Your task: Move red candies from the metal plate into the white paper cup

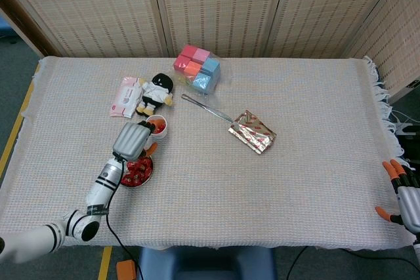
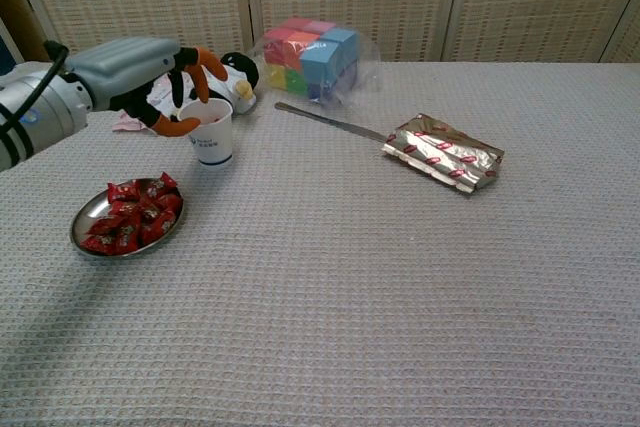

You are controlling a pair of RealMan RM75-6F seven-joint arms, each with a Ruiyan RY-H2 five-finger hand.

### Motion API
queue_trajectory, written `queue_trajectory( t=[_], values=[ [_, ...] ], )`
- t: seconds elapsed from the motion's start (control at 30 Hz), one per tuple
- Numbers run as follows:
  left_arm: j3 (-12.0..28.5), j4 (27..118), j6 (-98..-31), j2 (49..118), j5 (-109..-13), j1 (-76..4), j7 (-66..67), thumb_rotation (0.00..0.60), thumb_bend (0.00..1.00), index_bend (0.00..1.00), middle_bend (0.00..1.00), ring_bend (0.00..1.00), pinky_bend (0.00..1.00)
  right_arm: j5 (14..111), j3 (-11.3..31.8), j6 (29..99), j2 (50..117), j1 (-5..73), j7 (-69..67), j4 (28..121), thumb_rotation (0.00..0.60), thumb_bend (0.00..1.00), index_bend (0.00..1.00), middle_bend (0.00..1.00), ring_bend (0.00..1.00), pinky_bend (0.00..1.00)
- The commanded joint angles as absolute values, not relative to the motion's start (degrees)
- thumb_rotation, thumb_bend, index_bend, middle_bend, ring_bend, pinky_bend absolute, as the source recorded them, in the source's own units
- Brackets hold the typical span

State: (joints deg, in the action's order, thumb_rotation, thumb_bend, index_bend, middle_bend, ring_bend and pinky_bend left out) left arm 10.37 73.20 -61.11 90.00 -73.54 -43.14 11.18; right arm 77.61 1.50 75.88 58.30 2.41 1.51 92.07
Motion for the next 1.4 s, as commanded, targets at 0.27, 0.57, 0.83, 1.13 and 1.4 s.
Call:
queue_trajectory(
  t=[0.27,0.57,0.83,1.13,1.4],
  values=[
    [-1.34,85.50,-68.42,82.85,-80.94,-31.80,11.42,0.600,0.36,0.10,0.19,0.29,0.98,80.02,0.50,76.71,58.21,2.15,1.72,92.86,0.600,0.09,0.00,0.00,0.00,0.13],
    [-0.35,79.45,-65.56,89.28,-78.87,-31.68,16.04,0.600,0.36,0.09,0.17,0.27,0.99,81.45,0.00,77.86,57.84,1.64,1.06,93.26,0.600,0.09,0.00,0.00,0.00,0.13],
    [1.78,73.41,-65.25,93.50,-78.31,-32.24,19.03,0.600,0.36,0.09,0.18,0.24,0.99,81.39,-0.02,77.64,57.67,1.66,0.51,93.07,0.600,0.09,0.00,0.00,0.00,0.13],
    [2.81,70.14,-62.22,95.16,-76.48,-32.90,20.19,0.600,0.36,0.14,0.19,0.24,0.99,80.89,0.15,77.40,57.72,1.73,0.70,93.03,0.600,0.09,0.00,0.00,0.00,0.13],
    [3.31,68.23,-61.83,96.24,-76.57,-33.00,19.90,0.600,0.35,0.24,0.23,0.32,0.99,80.53,0.27,77.29,57.75,1.74,0.79,93.01,0.600,0.09,0.00,0.00,0.00,0.13]
  ],
)
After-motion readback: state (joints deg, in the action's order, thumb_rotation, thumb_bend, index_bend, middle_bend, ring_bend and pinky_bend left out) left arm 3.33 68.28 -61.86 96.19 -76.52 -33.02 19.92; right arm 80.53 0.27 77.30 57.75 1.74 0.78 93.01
